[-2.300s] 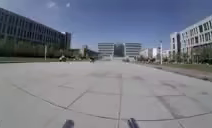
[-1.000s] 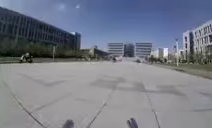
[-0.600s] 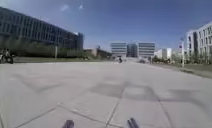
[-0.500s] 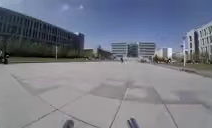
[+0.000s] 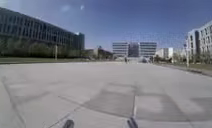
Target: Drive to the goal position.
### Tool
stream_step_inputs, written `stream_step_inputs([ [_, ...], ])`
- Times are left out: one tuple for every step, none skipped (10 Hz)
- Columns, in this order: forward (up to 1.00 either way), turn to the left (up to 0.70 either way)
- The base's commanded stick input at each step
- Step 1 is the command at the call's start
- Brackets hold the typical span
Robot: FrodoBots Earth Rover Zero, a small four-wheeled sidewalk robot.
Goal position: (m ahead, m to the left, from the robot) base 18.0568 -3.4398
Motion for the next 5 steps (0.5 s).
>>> stream_step_inputs([
  [1.0,0.0],
  [1.0,0.0],
  [1.0,0.0],
  [1.0,0.0],
  [1.0,0.0],
])
